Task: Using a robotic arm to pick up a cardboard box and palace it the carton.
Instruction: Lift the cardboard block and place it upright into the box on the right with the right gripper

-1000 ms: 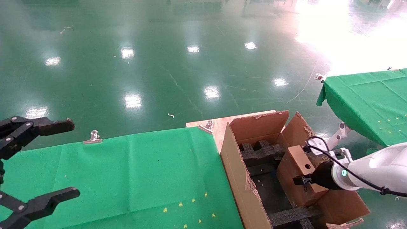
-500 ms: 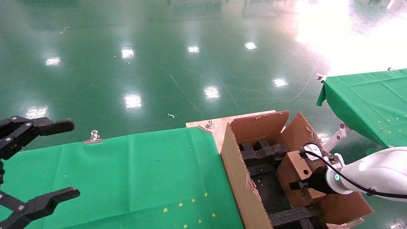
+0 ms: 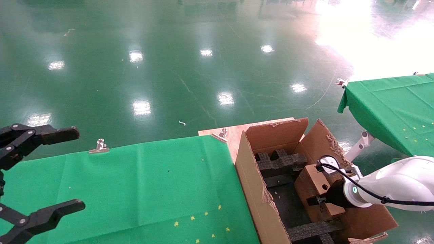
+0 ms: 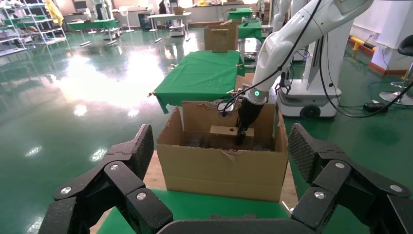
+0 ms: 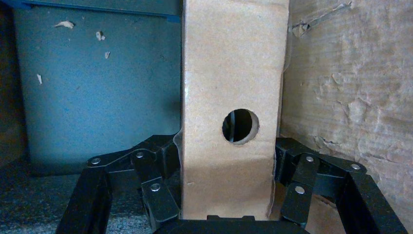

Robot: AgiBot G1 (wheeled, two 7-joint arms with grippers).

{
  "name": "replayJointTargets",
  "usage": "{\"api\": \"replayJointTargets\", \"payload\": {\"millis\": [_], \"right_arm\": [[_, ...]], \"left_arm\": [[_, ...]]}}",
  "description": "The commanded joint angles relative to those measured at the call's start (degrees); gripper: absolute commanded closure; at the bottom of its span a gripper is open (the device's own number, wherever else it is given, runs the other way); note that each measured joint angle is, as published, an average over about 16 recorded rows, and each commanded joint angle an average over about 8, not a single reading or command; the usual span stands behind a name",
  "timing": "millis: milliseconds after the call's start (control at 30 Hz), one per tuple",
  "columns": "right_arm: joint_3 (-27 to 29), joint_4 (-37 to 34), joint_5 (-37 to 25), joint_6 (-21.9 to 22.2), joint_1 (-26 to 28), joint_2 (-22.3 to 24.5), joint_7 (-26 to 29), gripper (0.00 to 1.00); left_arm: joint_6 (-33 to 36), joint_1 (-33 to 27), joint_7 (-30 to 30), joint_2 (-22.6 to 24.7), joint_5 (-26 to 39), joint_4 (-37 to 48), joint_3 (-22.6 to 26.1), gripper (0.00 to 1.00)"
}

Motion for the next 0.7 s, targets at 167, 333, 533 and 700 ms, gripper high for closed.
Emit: {"api": "replayJointTargets", "payload": {"millis": [167,333,533,700], "right_arm": [[0.01,-0.48,0.7,0.01,-0.07,-0.23,-0.75,0.0],[0.02,-0.32,0.53,-0.06,-0.01,-0.14,-0.57,0.0],[0.08,-0.14,0.41,-0.32,0.33,0.02,-0.53,0.0],[0.15,0.54,-0.19,-0.66,0.97,0.3,-0.36,0.0]], "left_arm": [[-0.01,0.0,0.0,0.0,0.0,0.01,0.0,0.0],[-0.01,0.0,0.0,0.0,0.0,0.01,0.0,0.0],[-0.01,0.0,0.01,0.0,0.0,0.01,0.0,0.0],[-0.01,0.0,0.01,0.0,0.0,0.01,0.0,0.0]]}}
